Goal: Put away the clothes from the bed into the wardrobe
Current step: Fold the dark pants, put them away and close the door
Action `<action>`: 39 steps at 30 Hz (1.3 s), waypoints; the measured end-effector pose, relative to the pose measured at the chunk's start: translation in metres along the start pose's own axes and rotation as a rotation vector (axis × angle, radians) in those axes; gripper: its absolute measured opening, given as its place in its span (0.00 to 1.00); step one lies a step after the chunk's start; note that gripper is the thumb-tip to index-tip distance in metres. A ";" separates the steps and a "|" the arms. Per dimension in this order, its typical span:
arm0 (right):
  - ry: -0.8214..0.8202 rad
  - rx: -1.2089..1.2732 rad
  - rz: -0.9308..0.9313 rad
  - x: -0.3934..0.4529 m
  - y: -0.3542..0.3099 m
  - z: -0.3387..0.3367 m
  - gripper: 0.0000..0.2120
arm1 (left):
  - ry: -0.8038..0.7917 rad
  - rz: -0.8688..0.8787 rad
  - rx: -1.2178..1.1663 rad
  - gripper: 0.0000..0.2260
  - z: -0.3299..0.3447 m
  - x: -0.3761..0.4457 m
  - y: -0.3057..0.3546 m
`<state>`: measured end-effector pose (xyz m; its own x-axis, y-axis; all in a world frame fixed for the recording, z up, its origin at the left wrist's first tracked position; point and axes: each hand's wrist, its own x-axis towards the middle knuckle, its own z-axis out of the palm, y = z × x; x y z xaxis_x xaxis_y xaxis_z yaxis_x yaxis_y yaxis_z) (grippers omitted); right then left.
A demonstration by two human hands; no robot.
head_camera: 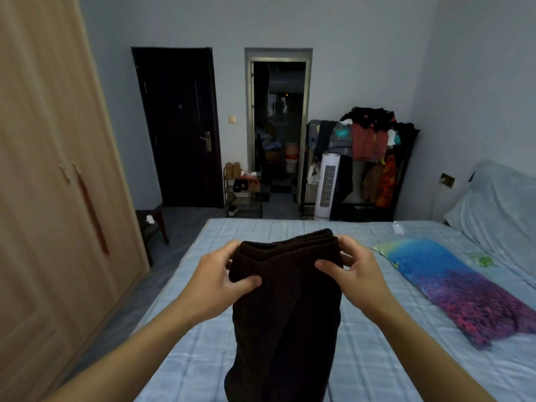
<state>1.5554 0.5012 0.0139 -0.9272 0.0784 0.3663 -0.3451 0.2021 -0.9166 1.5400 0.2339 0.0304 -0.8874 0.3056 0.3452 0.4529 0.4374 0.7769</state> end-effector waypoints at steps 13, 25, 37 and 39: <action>0.163 -0.011 -0.391 0.078 -0.123 -0.034 0.14 | 0.344 0.352 0.025 0.15 -0.064 0.100 0.111; 0.128 0.056 -0.597 0.041 -0.245 -0.042 0.18 | 0.347 0.670 -0.143 0.15 -0.131 0.052 0.202; 0.036 0.125 -0.509 0.007 -0.253 -0.037 0.19 | 0.231 0.539 -0.442 0.15 -0.128 0.008 0.200; 0.027 0.141 -0.483 0.009 -0.244 -0.035 0.18 | 0.247 0.510 -0.444 0.15 -0.124 0.008 0.194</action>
<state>1.6361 0.4863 0.2460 -0.6533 0.0343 0.7563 -0.7518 0.0881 -0.6534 1.6097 0.2168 0.2491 -0.5920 0.1572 0.7904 0.7850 -0.1098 0.6097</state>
